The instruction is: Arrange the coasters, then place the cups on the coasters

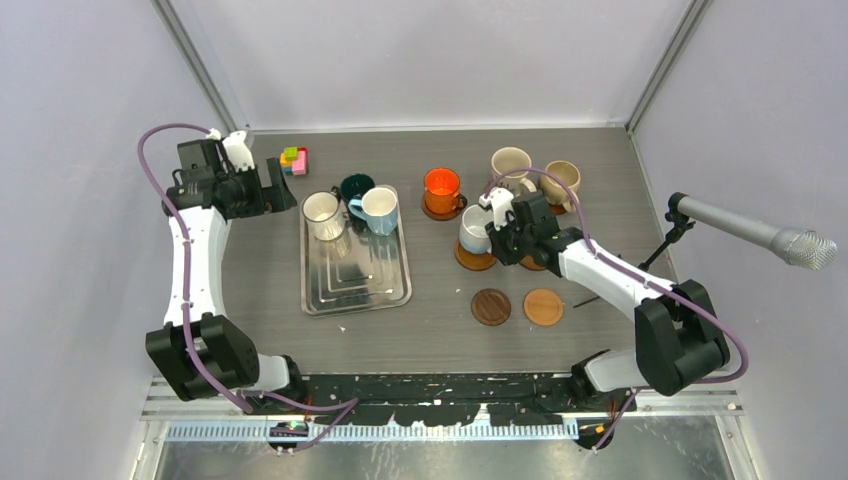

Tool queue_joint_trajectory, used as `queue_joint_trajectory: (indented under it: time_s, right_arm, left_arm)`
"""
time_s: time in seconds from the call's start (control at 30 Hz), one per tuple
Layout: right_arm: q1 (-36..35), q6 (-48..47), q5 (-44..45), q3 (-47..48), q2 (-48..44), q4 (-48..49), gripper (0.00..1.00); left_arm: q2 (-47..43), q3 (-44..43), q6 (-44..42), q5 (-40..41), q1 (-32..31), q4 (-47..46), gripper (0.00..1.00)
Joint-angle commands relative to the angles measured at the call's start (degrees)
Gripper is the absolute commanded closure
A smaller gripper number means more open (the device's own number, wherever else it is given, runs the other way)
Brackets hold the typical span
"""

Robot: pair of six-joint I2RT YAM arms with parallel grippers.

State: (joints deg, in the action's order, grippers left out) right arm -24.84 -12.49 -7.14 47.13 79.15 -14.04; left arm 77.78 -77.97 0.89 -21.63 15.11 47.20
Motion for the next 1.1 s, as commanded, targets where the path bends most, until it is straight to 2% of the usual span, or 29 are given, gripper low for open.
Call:
queue_joint_trajectory:
  time_s: [0.0,0.47,0.5,0.57,0.7,0.93,1.07]
  right_arm:
    - [0.2,1.7,-1.4,0.0,-0.9,6.8,1.00]
    - [-0.2,-0.7,-2.5,-0.7,2.4,6.2,1.00]
    - [-0.3,-0.8,-2.4,-0.8,2.4,6.1,0.97]
    - [-0.5,-1.0,-2.4,-0.9,2.4,5.7,0.82]
    - [-1.0,-1.1,-2.0,-0.3,2.3,4.2,0.60]
    - [-1.1,-1.0,-2.0,0.9,0.0,-0.3,0.41]
    - [-1.0,-1.0,-2.0,2.0,-2.4,-3.9,0.35]
  left_arm:
    - [0.3,-0.9,-1.7,0.3,0.4,-0.5,0.00]
    - [1.8,-1.3,-1.8,0.3,0.3,-0.9,0.00]
    - [1.8,-1.3,-1.8,0.4,0.4,-0.8,0.00]
    - [1.8,-1.4,-2.1,0.4,0.3,-0.8,0.00]
    - [2.2,-1.3,-2.5,0.3,0.3,-0.8,0.00]
    - [6.4,-4.8,-5.6,-3.8,0.3,1.0,0.00]
    - [12.1,-9.4,-6.9,-7.2,-0.3,1.9,0.00]
